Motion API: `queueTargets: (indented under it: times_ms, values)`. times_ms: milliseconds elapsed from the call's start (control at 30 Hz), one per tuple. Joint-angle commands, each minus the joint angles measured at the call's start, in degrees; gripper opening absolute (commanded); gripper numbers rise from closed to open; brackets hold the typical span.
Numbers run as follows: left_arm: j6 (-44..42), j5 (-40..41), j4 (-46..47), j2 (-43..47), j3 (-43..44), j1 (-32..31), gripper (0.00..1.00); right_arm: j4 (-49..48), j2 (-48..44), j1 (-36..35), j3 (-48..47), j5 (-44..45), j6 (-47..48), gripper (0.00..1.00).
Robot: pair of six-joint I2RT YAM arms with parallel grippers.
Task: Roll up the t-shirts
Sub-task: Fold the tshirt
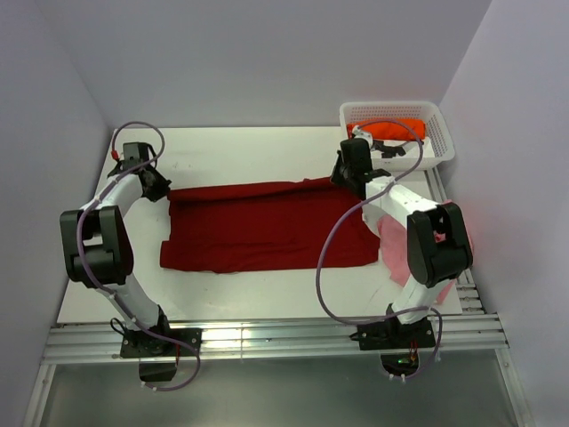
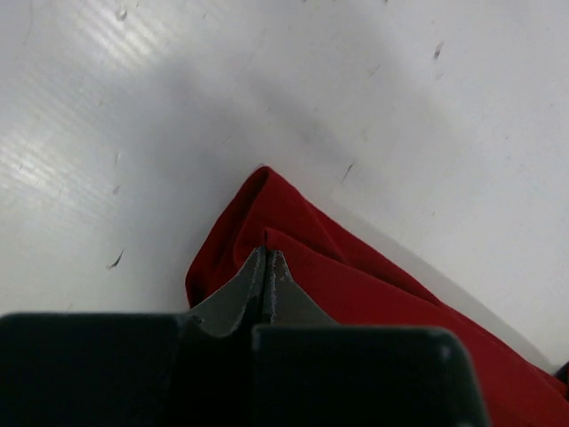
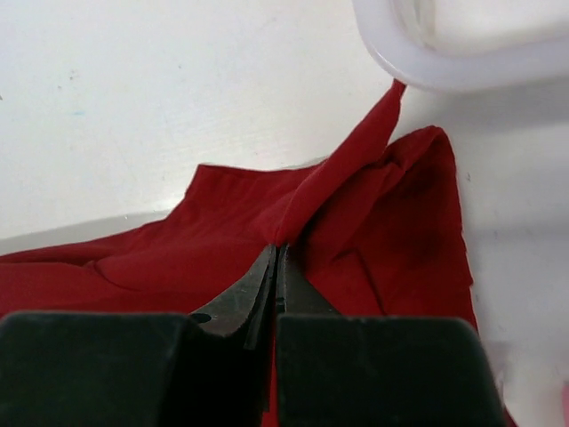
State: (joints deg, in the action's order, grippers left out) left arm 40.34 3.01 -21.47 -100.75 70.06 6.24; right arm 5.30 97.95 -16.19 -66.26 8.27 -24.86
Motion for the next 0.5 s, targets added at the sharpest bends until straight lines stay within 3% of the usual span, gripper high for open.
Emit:
queueTargets:
  times_ms: [0, 467]
  values:
    - [1.06, 1.74, 1.52, 4.86, -1.68, 0.00, 0.00, -1.43, -4.78, -0.69, 2.18, 4.81, -0.98, 0.00]
    - [2.29, 3.23, 3.63, 9.52, -8.80, 0.00, 0.00, -1.26, -9.18, -3.85, 9.92, 11.14, -4.49, 0.00]
